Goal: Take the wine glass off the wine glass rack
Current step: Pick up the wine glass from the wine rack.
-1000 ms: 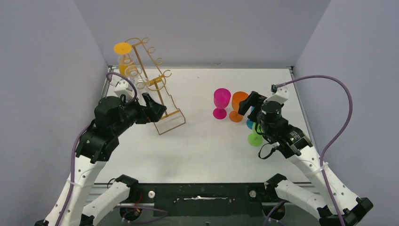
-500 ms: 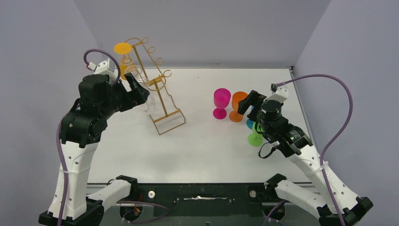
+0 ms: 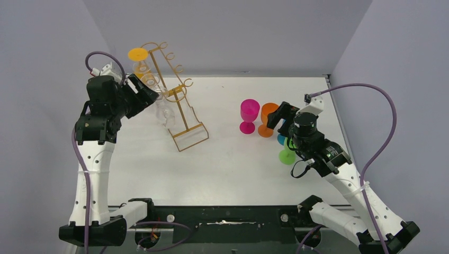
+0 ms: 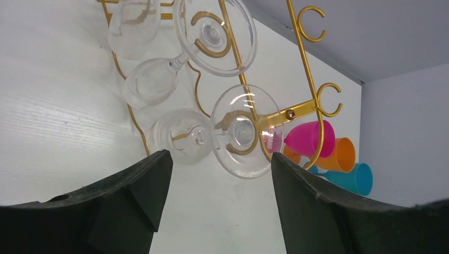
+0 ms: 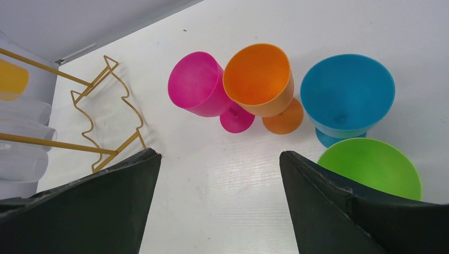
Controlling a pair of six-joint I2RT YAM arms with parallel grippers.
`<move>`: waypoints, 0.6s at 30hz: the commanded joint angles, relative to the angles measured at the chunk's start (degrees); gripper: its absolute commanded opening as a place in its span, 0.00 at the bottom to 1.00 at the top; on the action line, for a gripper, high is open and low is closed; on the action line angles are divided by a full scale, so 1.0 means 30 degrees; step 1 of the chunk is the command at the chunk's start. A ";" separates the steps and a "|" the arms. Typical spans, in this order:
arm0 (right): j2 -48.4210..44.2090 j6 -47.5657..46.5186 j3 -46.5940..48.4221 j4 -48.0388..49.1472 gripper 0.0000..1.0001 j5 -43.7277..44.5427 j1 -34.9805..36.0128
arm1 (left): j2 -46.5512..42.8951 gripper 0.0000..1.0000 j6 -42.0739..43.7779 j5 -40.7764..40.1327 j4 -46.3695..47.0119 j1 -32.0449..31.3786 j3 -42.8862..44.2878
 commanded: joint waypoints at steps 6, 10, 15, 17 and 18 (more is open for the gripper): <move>0.0356 0.0280 0.0108 0.1001 0.86 -0.0450 -0.0104 | -0.0380 0.52 -0.2292 0.3206 0.5320 0.1102 -0.2441; 0.0525 0.0390 0.0129 0.1041 0.86 -0.0609 -0.0108 | -0.0324 0.45 -0.2352 0.3195 0.5384 0.1137 -0.2451; 0.0605 0.0499 0.0123 0.1086 0.86 -0.0746 -0.0086 | -0.0350 0.37 -0.2562 0.3208 0.5457 0.1137 -0.2557; 0.0606 0.0514 0.0127 0.1073 0.86 -0.0755 -0.0102 | -0.0373 0.31 -0.2598 0.3387 0.5453 0.1137 -0.2602; 0.0558 0.0514 0.0127 0.1065 0.86 -0.0764 -0.0101 | -0.0394 0.28 -0.2617 0.3387 0.5458 0.1137 -0.2675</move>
